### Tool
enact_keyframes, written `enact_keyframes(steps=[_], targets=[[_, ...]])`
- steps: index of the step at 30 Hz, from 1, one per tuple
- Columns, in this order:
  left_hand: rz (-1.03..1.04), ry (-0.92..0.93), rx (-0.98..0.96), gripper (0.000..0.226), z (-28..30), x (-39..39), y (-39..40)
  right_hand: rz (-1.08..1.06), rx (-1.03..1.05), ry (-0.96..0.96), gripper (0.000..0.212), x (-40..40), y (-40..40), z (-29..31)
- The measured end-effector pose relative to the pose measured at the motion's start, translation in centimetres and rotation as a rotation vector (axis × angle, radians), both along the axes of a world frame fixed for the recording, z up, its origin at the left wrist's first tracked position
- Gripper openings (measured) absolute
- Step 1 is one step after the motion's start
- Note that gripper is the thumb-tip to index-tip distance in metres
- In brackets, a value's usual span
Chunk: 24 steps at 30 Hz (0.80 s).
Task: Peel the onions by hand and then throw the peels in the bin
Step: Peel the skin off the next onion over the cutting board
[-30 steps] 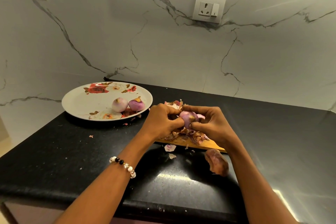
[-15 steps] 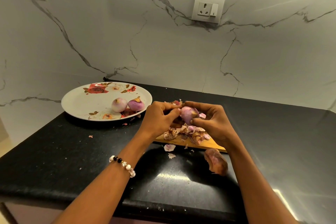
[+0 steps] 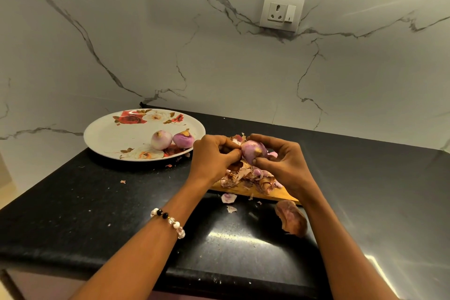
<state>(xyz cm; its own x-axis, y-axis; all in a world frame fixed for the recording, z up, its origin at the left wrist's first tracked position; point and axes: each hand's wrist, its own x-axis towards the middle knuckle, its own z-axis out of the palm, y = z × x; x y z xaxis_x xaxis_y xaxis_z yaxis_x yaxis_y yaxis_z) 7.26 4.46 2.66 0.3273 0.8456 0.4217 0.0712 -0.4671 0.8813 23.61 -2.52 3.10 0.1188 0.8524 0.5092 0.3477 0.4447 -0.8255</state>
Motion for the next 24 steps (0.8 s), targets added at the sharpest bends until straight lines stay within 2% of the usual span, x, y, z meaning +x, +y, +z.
enact_keyframes(steps=[5,7,9,11,14,20,24], targets=[[0.147,0.165,0.201,0.004,-0.3,0.2,0.5,0.042,0.015,0.106,0.050,0.3,0.1,-0.3],[0.179,0.179,0.212,0.008,-0.4,0.2,0.7,0.056,0.025,0.141,0.049,0.5,0.3,-0.4],[0.157,0.130,0.152,0.012,-0.3,0.1,0.8,0.058,0.025,0.166,0.048,0.7,0.4,-0.4],[0.049,0.054,0.032,0.022,0.2,-0.2,0.4,0.045,0.022,0.176,0.047,0.8,0.4,-0.4],[-0.050,0.057,-0.015,0.037,0.7,-0.2,-0.3,0.034,0.020,0.168,0.048,0.8,0.6,-0.5],[-0.143,0.027,-0.069,0.023,0.6,-0.2,-0.2,0.042,0.003,0.188,0.051,0.7,0.5,-0.4],[-0.217,-0.055,-0.187,0.015,0.9,-0.1,-0.2,0.134,0.000,0.334,0.047,0.8,0.3,-0.2]])
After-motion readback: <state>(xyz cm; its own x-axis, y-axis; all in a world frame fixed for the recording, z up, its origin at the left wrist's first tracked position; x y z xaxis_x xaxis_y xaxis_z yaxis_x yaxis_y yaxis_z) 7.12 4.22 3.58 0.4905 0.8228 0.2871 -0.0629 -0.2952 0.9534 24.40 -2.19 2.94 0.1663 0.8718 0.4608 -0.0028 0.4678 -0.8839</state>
